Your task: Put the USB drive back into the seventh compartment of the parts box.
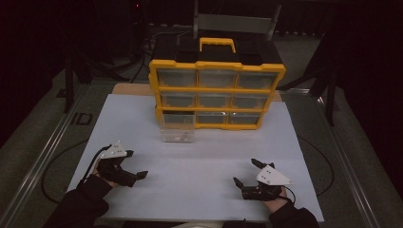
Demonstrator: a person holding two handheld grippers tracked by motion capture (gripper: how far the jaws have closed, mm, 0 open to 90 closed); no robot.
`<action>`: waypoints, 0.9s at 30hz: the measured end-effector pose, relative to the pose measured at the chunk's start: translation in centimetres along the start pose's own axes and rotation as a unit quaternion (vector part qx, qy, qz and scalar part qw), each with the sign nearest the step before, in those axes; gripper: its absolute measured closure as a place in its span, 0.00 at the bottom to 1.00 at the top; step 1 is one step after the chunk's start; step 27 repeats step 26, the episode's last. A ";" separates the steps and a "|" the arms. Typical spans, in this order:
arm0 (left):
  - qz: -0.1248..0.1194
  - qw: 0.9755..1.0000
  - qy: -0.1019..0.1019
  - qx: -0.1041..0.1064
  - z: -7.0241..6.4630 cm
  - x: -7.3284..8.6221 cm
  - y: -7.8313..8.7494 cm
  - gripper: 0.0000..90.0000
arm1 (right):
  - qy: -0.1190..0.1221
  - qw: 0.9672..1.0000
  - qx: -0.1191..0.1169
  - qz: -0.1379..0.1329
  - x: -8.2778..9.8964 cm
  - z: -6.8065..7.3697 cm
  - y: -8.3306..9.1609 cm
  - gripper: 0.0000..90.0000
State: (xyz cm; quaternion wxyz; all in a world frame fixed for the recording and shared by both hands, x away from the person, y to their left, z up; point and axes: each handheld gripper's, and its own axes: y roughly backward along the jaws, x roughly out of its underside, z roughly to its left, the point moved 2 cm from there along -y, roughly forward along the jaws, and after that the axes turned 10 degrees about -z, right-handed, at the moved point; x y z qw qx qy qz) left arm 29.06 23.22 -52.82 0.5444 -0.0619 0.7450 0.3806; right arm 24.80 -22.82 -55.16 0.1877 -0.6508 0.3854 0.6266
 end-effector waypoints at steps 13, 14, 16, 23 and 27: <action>0.003 1.000 0.004 -0.011 -0.5 2.6 1.0 0.00 | 0.000 1.000 -0.001 0.001 0.0 0.0 -0.1 0.10; 0.003 1.000 0.002 -0.011 -0.5 2.6 1.0 0.00 | 0.000 1.000 -0.001 0.001 0.0 0.0 -0.1 0.10; 0.002 1.000 -0.001 -0.011 -0.6 2.8 1.1 0.00 | 0.001 1.000 -0.001 0.001 0.1 0.0 -0.1 0.10; -0.004 1.000 -0.004 -0.019 -0.7 3.1 1.2 0.00 | 0.002 1.000 -0.003 0.002 0.1 0.0 -0.1 0.10; -0.006 1.000 -0.005 -0.022 -0.7 3.1 1.3 0.00 | 0.002 1.000 -0.003 0.002 0.1 0.0 -0.1 0.10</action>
